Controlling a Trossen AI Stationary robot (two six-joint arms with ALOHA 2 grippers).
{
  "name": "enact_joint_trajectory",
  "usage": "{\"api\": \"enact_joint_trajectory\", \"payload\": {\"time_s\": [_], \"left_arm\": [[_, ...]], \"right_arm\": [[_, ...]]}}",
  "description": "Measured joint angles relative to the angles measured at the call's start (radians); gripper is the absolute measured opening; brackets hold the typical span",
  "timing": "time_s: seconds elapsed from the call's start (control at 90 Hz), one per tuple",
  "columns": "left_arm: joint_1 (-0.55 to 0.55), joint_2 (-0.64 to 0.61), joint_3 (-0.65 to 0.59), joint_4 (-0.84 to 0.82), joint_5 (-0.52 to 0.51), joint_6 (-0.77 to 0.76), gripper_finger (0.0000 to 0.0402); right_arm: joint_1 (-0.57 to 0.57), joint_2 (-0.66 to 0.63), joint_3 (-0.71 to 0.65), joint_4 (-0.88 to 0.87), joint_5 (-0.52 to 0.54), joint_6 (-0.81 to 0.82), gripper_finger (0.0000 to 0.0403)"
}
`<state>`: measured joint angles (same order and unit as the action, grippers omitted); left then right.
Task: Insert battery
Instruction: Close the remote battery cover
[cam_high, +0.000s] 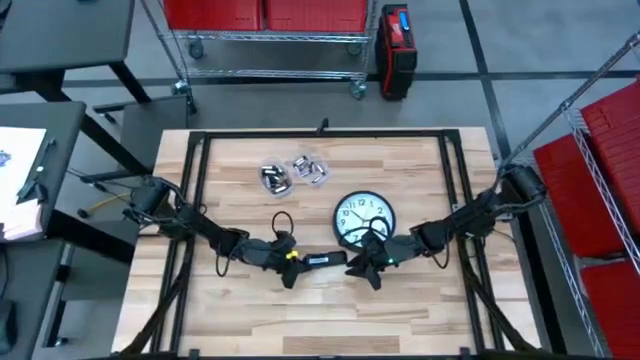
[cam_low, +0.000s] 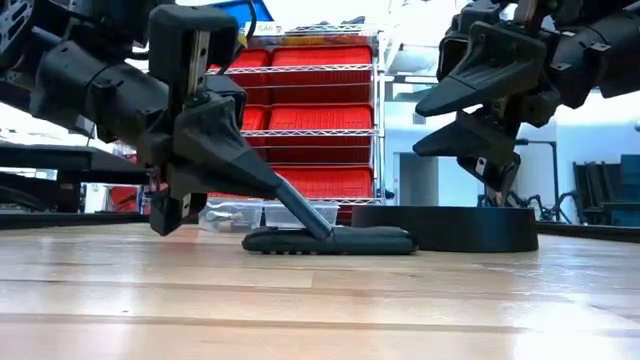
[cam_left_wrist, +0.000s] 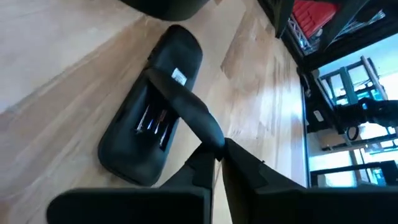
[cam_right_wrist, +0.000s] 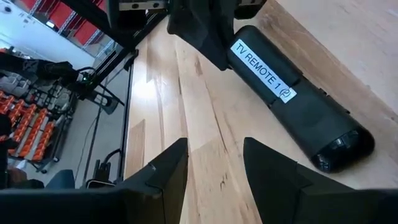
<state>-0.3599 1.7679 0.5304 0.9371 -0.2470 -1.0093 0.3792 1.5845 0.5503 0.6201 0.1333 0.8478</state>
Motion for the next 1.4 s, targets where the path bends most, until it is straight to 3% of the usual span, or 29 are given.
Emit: {"api": "enact_joint_trajectory", "payload": {"time_s": [0.3, 0.744, 1.089, 1.4], "left_arm": [[0.0, 0.0, 0.0, -0.004, 0.0, -0.045, 0.0009], [0.0, 0.001, 0.0, -0.018, 0.009, -0.043, 0.0115], [-0.018, 0.002, 0.003, -0.039, 0.038, -0.049, 0.0121], [0.007, 0.001, 0.051, -0.184, 0.048, -0.01, 0.0121]], "right_arm": [[0.0, 0.0, 0.0, -0.001, 0.0, -0.001, 0.0143], [-0.002, 0.0, 0.0, -0.001, 0.0, -0.001, 0.0143], [-0.002, 0.0, 0.0, -0.007, 0.0, -0.001, 0.0143], [-0.002, 0.0, 0.0, -0.007, 0.0, 0.0, 0.0143]]}}
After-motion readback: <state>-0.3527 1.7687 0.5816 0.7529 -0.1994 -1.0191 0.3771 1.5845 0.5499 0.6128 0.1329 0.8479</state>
